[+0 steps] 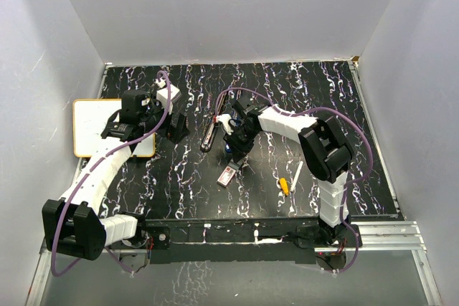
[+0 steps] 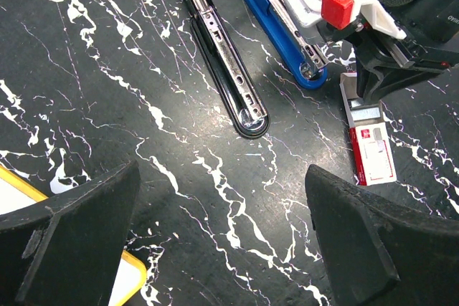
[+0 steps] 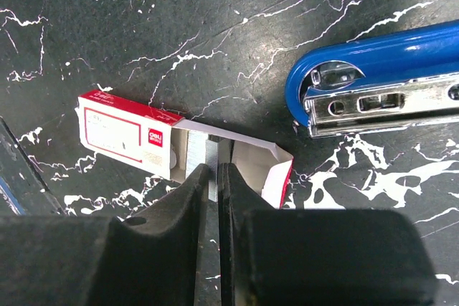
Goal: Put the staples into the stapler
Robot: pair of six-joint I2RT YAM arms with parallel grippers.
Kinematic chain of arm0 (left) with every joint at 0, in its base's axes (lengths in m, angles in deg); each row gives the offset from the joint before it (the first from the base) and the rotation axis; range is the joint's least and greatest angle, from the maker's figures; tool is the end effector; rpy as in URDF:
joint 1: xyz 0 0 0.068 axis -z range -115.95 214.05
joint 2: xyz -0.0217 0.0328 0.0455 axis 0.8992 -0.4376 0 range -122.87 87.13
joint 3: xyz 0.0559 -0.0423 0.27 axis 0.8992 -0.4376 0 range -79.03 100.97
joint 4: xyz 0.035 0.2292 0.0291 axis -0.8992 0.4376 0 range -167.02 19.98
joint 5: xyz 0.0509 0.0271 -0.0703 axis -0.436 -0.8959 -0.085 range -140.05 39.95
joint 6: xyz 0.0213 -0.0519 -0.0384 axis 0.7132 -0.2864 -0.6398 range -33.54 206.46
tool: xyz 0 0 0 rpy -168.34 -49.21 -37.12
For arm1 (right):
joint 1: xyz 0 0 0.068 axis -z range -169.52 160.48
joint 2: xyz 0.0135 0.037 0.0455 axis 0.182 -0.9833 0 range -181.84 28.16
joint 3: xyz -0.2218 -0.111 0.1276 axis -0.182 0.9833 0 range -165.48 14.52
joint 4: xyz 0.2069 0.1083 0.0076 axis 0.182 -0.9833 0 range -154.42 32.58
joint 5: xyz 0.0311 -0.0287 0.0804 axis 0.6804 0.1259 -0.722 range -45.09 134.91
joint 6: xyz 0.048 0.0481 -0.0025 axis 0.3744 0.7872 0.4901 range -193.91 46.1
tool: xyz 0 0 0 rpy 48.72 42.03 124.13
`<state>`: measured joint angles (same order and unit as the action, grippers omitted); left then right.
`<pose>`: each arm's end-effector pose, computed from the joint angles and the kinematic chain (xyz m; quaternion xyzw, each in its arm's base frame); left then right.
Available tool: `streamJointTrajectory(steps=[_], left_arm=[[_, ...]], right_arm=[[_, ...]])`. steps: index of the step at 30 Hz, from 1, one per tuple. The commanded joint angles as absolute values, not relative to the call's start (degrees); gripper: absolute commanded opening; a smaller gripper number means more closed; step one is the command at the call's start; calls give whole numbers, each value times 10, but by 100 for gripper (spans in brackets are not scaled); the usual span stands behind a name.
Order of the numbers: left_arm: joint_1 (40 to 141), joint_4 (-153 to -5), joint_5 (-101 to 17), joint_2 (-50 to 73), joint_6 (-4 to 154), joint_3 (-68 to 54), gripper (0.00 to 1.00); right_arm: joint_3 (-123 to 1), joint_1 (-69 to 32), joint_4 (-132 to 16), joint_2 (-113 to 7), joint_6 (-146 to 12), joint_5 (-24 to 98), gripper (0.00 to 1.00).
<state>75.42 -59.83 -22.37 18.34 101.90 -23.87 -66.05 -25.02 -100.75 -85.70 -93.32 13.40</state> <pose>0.2405 -0.0742 0.3104 0.3107 0.7940 -0.1909 0.4865 0.2845 0.2382 0.1756 -0.4689 0.8336 0.2827 0.0732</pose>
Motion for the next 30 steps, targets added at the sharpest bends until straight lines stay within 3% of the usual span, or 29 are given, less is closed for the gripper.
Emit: streamJointTrajectory(steps=[1,30], left_arm=[[754,-593,-210,204,1026,-243,97],[754,-597,-206,196,1018,-242,97]], right_arm=[[-689,-248,-1003,-836,-937,125,12],[-627,-254,-961,-734,-961,201,12]])
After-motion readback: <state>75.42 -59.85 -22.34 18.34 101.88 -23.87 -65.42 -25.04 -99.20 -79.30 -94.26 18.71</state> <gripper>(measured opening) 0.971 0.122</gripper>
